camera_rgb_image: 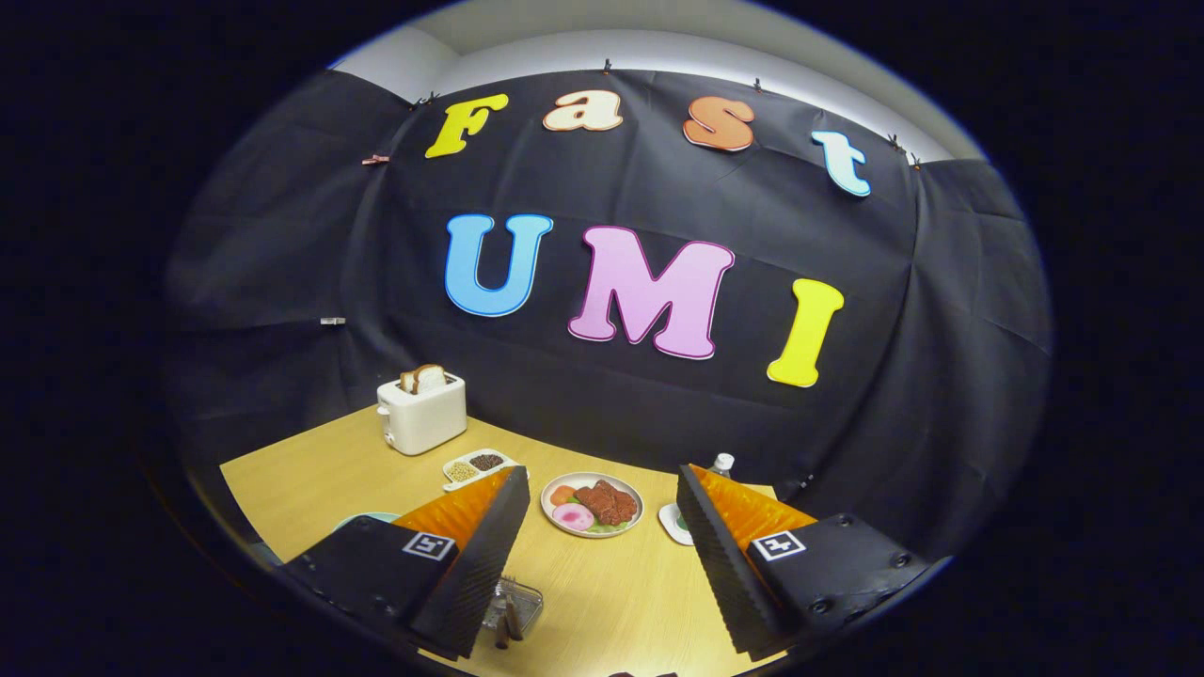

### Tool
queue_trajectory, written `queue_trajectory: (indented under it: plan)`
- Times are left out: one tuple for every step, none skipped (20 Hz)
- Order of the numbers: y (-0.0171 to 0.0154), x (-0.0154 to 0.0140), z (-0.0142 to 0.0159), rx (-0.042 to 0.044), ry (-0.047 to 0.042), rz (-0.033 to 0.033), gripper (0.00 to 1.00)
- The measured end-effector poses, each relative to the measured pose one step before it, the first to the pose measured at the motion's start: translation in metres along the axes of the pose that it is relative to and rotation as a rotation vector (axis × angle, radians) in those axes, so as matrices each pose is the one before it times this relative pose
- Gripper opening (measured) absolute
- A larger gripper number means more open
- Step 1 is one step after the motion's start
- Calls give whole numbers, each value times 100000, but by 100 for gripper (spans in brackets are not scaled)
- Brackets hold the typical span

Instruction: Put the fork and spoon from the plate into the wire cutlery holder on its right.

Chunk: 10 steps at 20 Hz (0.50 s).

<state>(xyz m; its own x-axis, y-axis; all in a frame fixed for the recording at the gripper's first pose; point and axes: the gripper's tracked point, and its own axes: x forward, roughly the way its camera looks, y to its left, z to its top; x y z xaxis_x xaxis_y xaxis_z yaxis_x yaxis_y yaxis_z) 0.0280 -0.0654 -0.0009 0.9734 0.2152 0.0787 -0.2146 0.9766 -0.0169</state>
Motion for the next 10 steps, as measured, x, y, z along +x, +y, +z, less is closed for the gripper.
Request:
queue_trajectory:
  plan:
    - [84,153,16,-93,240,-255,98]
    - [78,161,52,-62,201,-273,98]
    - [103,194,-52,-187,356,-845,98]
    - [-69,138,-103,-274,634,-1204,98]
    - [-37,51,-131,-56,731,-1603,98]
    - [29,-4,-57,204,796,-1243,98]
    - [17,-76,-18,200,456,-1377,98]
    - [-149,-64,58,-75,129,-1768,98]
    - [-172,15,80,-188,96,-1597,98]
    - [-91,-153,4,-50,257,-1205,98]
